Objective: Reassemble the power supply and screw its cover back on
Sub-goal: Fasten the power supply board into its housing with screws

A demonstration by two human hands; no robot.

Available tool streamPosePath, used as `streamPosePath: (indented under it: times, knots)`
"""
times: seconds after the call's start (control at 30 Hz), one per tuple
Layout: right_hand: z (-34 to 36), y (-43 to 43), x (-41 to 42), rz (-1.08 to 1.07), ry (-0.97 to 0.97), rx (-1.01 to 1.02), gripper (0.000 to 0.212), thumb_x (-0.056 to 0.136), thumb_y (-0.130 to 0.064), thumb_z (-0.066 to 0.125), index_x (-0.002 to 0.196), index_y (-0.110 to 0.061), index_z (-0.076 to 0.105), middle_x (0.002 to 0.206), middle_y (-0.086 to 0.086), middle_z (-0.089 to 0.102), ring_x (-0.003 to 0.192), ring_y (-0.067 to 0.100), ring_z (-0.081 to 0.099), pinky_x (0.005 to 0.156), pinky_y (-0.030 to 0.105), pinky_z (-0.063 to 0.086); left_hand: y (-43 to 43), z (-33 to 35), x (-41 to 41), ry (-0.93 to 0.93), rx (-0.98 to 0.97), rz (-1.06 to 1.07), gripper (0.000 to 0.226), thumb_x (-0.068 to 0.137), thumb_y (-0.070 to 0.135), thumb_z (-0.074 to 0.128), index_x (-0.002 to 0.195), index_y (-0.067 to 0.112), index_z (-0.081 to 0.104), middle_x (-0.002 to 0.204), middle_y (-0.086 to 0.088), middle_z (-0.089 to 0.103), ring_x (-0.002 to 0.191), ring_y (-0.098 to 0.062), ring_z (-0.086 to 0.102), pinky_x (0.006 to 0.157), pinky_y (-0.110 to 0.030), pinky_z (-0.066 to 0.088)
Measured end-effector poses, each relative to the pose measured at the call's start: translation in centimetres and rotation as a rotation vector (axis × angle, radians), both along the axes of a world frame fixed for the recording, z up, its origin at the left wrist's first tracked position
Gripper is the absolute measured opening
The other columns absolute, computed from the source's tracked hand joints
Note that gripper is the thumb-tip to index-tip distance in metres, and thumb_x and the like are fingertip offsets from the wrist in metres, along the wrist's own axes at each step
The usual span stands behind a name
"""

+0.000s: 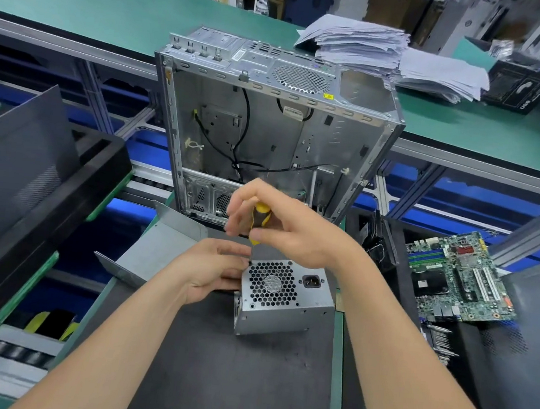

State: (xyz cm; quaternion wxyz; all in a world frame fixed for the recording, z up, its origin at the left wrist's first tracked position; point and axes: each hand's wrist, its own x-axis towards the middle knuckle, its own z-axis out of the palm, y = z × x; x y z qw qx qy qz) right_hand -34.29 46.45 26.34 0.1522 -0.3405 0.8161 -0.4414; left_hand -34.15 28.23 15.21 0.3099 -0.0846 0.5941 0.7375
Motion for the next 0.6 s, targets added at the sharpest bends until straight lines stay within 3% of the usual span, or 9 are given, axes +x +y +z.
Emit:
streamPosePath:
  times: [0.07,0.13,0.2,0.3,0.4,0.5,0.6]
  knots:
    - [0.3,0.2,-0.1,0.075,-0.013,0.03,0.032,0.097,0.016,0.052,0.116,-0.009,0.059,0.114,0.003,0.07,0.113,0.021,0.068,0.092,0.031,0.054,0.0,0.0,0.0,0.018,-0.008,0.002,0.026,0.096,-0.011,0.06,0.121,-0.004,0.063,0.094,-0.017,0.075,0.086,-0.031,0.074,0.088,-0.051,0.062]
    - [0.3,0.1,0.0,0.041,-0.004,0.038,0.025,0.097,0.013,0.056,0.108,-0.009,0.061,0.109,0.001,0.073,0.109,0.02,0.069,0.091,0.037,0.056,0.0,0.0,0.1,0.023,-0.012,-0.001,0.026,0.096,-0.011,0.059,0.121,-0.005,0.063,0.093,-0.017,0.075,0.087,-0.032,0.074,0.089,-0.052,0.061]
    - [-0.2,-0.1,0.2,-0.069,0.03,0.02,0.023,0.095,0.007,0.063,0.103,-0.014,0.062,0.103,-0.002,0.073,0.103,0.019,0.07,0.091,0.042,0.057,0.0,0.0,0.1,0.007,-0.016,0.013,0.027,0.096,-0.012,0.059,0.122,-0.004,0.062,0.093,-0.019,0.075,0.086,-0.032,0.074,0.08,-0.046,0.063]
    - [-0.8,-0.7,0.3,-0.241,0.084,0.01,0.022,0.089,-0.007,0.078,0.097,-0.021,0.063,0.093,-0.005,0.074,0.092,0.015,0.072,0.087,0.038,0.059,0.0,0.0,0.1,-0.012,-0.018,0.027,0.028,0.095,-0.012,0.061,0.121,-0.003,0.061,0.094,-0.022,0.075,0.083,-0.031,0.075,0.069,-0.04,0.064]
    - [-1.4,-1.5,0.5,-0.465,0.177,0.023,0.027,0.081,-0.028,0.088,0.089,-0.026,0.062,0.081,-0.009,0.072,0.079,0.009,0.07,0.082,0.037,0.058,0.1,-0.1,0.1,-0.021,-0.013,0.032,0.026,0.094,-0.011,0.062,0.119,-0.001,0.061,0.095,-0.022,0.076,0.082,-0.028,0.077,0.069,-0.039,0.064]
    - [-2.3,-2.1,0.8,-0.734,0.265,0.059,0.042,0.074,-0.05,0.089,0.087,-0.026,0.058,0.07,-0.008,0.069,0.071,0.011,0.066,0.066,0.03,0.054,0.2,-0.3,0.0,-0.02,-0.029,0.036,0.025,0.094,-0.01,0.063,0.117,0.001,0.062,0.096,-0.021,0.077,0.084,-0.027,0.077,0.075,-0.041,0.064]
    - [-2.9,-2.5,0.8,-0.816,0.334,0.096,0.042,0.079,-0.054,0.084,0.097,-0.027,0.058,0.063,-0.003,0.059,0.063,0.014,0.057,0.06,0.031,0.051,0.3,-0.2,0.1,-0.032,-0.034,0.047,0.023,0.094,-0.01,0.063,0.114,0.003,0.063,0.095,-0.02,0.077,0.082,-0.027,0.077,0.075,-0.041,0.064]
